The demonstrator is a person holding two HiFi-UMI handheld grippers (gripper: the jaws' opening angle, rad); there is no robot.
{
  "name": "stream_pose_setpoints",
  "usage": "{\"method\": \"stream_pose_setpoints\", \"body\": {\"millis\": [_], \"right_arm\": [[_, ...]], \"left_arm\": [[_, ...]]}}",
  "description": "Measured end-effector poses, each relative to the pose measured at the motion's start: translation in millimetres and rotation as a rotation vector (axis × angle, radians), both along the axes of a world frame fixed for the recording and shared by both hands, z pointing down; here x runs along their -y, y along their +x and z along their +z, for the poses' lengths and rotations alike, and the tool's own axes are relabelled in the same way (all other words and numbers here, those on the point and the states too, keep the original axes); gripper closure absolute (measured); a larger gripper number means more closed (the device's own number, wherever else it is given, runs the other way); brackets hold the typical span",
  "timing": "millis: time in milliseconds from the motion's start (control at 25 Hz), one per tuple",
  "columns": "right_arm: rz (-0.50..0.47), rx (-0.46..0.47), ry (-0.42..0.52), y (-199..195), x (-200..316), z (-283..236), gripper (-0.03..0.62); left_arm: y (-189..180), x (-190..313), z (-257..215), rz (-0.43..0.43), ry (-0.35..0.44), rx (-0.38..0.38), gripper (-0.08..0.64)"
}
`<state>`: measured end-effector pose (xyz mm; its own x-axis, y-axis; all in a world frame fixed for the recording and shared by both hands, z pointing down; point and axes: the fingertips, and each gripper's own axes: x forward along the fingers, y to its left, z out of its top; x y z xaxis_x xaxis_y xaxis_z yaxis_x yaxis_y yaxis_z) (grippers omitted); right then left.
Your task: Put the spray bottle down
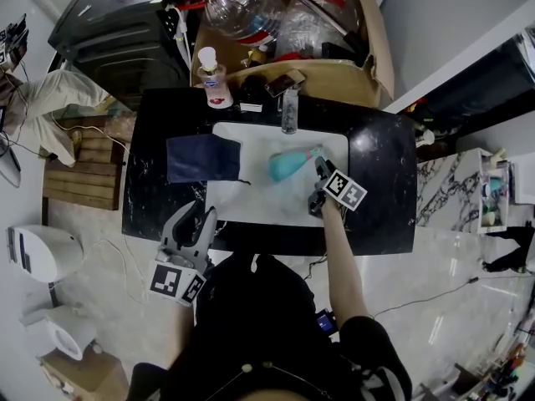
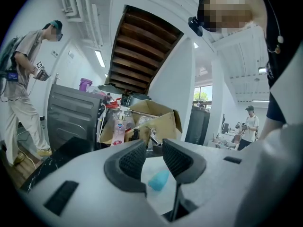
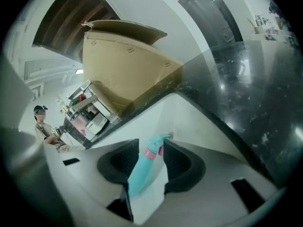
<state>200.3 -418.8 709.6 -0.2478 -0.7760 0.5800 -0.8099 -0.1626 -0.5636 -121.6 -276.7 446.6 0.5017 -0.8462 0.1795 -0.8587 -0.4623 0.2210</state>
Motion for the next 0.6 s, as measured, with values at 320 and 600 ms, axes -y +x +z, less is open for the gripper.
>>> {"method": "stream_pose_setpoints", "body": {"millis": [320,600], "right_arm": [[-0.040,-0.039,0.049,-3,-8,-22,0.453],[-0.181,-0.051,0.314,-47,-66,-124,0.460]], "left_arm": [[6,3,-2,0.029,0.011,-0.007,0.445],[21,4,-4,0.078,0.024,-0.021,0.445]]}}
